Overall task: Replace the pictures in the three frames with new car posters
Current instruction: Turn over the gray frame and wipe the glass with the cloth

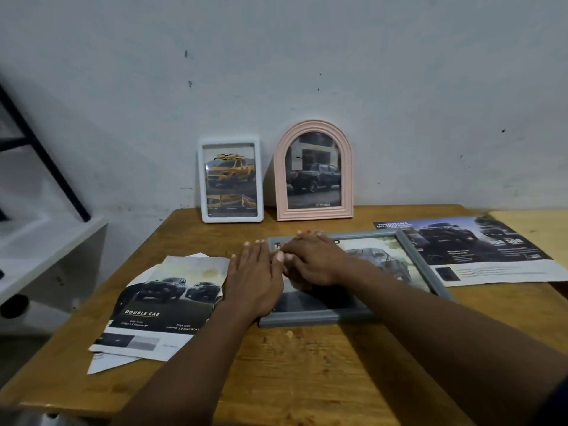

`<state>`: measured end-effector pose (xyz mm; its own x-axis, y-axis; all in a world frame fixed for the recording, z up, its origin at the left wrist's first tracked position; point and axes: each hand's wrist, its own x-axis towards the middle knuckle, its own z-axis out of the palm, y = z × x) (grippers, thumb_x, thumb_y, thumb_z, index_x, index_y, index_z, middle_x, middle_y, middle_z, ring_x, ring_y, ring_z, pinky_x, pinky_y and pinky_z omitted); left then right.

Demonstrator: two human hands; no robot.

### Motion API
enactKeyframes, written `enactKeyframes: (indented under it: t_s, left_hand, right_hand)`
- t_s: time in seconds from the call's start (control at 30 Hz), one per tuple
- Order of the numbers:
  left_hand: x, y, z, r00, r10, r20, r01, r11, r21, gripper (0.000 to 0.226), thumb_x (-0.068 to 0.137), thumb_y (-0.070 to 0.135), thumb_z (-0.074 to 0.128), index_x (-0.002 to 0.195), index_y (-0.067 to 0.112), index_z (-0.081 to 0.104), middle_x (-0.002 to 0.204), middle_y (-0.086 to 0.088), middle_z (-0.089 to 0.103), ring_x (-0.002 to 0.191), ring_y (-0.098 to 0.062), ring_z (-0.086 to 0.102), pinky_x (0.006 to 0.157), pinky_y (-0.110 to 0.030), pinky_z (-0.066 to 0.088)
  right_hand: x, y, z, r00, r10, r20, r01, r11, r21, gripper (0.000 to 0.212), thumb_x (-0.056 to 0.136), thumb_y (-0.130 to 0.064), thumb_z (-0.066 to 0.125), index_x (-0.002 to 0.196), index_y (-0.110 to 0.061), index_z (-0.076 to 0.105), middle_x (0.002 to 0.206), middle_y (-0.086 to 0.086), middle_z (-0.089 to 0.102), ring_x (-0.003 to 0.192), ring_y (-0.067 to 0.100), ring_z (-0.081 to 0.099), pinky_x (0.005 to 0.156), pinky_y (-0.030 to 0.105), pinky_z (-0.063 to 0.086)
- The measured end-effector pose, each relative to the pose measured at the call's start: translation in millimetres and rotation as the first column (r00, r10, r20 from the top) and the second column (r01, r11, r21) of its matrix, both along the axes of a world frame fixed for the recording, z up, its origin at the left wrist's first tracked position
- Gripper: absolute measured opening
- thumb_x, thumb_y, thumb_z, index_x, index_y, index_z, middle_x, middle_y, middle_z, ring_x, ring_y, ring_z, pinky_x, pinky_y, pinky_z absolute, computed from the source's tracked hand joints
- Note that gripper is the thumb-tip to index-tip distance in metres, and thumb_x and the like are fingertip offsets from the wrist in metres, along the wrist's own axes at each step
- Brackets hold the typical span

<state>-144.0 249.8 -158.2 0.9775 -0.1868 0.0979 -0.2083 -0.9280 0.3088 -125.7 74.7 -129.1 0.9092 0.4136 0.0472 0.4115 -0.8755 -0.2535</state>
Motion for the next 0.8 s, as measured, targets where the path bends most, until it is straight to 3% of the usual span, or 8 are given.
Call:
enactKeyframes:
  t_s: [0.2,0.33,0.47,0.6,0.8]
  left_hand:
    - [3.3,3.8,0.6,0.997,-0.05,-0.063,0.053,0.998,0.045,0.066,0.106,0.053,0.007,0.163,0.02,0.01,0.171,0.0,0.006,0.156,-0.016,-0.003,0.126,-0.041,-0.001]
    - [3.8,1.5,-0.1,0.993,-0.097,-0.06,0.103,0.988,0.116,0.071,0.103,0.058,0.004,0.163,0.019,0.003,0.171,0.0,-0.003,0.156,-0.016,-0.011,0.126,-0.043,-0.004]
    - [2.9,0.3,-2.3,0.993,-0.1,-0.065,0.106,0.99,0.089,0.078,0.098,0.063,-0.001,0.163,0.02,0.002,0.171,0.003,-0.003,0.156,-0.013,-0.01,0.126,-0.042,-0.002]
    - [2.0,1.4,0.3,0.993,-0.098,-0.071,0.102,0.994,0.047,0.073,0.103,0.06,0.006,0.163,0.018,-0.001,0.171,0.002,-0.002,0.156,-0.012,-0.007,0.126,-0.039,-0.002]
    - [2.9,0.5,-0.3,0.989,-0.112,-0.1,0.12,0.989,0.082,0.082,0.096,0.067,0.0,0.163,0.018,-0.003,0.17,0.001,-0.007,0.155,-0.012,-0.009,0.126,-0.038,-0.004]
  right_hand:
    - [5.1,1.7,-12.1,0.995,0.098,0.003,-0.096,0.988,-0.121,0.055,0.104,-0.042,0.029,0.157,-0.027,0.022,0.165,-0.002,0.02,0.153,0.019,0.008,0.122,0.048,0.005]
    - [5.0,-5.5,-10.4,0.998,0.07,-0.007,-0.07,0.992,-0.107,0.054,0.104,-0.043,0.03,0.156,-0.027,0.026,0.163,-0.002,0.024,0.152,0.02,0.013,0.121,0.048,0.009]
    - [5.2,-11.6,-8.5,0.993,0.037,0.108,-0.027,0.995,-0.093,0.05,0.103,-0.041,0.03,0.151,-0.028,0.035,0.158,-0.002,0.036,0.148,0.022,0.024,0.118,0.049,0.017]
    - [5.6,-6.2,-11.8,0.991,0.122,0.05,-0.118,0.99,-0.071,0.051,0.103,-0.042,0.033,0.152,-0.029,0.034,0.159,0.0,0.034,0.148,0.02,0.025,0.119,0.048,0.02]
    - [6.1,-31.6,-11.0,0.995,0.104,0.002,-0.104,0.992,-0.071,0.051,0.106,-0.038,0.029,0.156,-0.03,0.026,0.164,-0.002,0.022,0.152,0.016,0.014,0.12,0.041,0.011]
